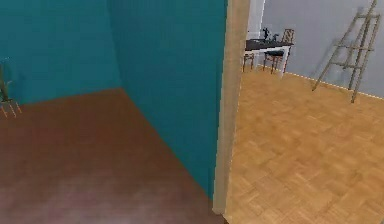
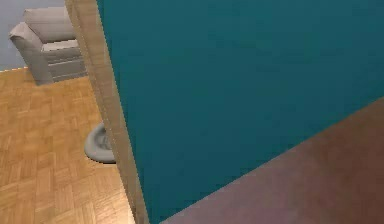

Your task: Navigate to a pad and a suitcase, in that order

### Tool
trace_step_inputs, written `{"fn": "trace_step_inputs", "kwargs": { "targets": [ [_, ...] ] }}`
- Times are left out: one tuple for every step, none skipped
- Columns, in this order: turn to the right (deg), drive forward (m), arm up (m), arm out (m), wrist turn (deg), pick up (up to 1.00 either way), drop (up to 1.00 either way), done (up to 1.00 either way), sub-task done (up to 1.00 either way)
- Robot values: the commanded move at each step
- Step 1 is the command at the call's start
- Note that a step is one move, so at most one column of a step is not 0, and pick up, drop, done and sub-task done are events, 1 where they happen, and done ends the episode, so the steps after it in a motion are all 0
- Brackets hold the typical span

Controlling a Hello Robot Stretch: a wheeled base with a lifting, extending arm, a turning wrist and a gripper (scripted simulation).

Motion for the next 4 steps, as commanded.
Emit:
{"fn": "trace_step_inputs", "kwargs": {
  "targets": [
    [9.0, 0.00, 0.00, 0.00, 0.0, 0.00, 0.00, 0.00, 0.00],
    [0.0, 0.05, 0.00, 0.00, 0.0, 0.00, 0.00, 0.00, 0.00],
    [21.0, 0.00, 0.00, 0.00, 0.0, 0.00, 0.00, 0.00, 0.00],
    [0.0, 0.35, 0.00, 0.00, 0.0, 0.00, 0.00, 0.00, 0.00]
  ]
}}
